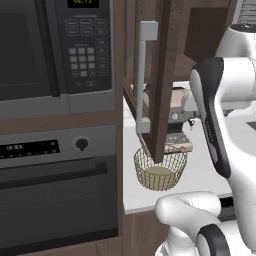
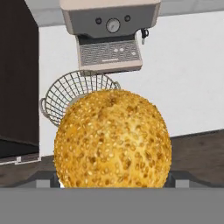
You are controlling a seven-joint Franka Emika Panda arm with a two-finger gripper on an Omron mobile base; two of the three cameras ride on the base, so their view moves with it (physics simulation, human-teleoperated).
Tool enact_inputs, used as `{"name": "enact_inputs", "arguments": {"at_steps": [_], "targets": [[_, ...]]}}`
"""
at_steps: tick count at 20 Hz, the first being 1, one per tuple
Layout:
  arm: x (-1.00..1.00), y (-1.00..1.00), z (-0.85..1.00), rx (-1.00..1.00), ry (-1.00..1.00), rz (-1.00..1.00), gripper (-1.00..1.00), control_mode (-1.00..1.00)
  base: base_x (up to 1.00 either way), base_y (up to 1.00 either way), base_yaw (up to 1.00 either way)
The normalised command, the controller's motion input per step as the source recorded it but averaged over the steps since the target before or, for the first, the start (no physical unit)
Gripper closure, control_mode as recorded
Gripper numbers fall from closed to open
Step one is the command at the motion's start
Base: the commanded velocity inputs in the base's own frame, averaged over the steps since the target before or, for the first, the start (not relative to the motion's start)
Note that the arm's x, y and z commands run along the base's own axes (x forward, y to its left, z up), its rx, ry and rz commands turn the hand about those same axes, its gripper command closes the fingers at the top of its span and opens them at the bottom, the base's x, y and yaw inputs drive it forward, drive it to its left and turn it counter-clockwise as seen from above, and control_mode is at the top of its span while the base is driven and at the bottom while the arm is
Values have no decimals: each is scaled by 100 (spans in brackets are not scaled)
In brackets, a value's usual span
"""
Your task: Open the cabinet, pick up the bread from the cabinet and place it in the basket. Then move the basket to the dining counter.
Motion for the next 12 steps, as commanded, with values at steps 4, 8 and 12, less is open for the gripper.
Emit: {"name": "enact_inputs", "arguments": {"at_steps": [4, 8, 12], "targets": [[48, 0, -86, 0, 6, 1, 100, -100, 0, 0, 0], [33, 0, -100, 0, 7, 1, 100, -100, 0, 0, 0], [35, 0, -100, 2, 5, 0, 100, -100, 0, 0, 0]]}}
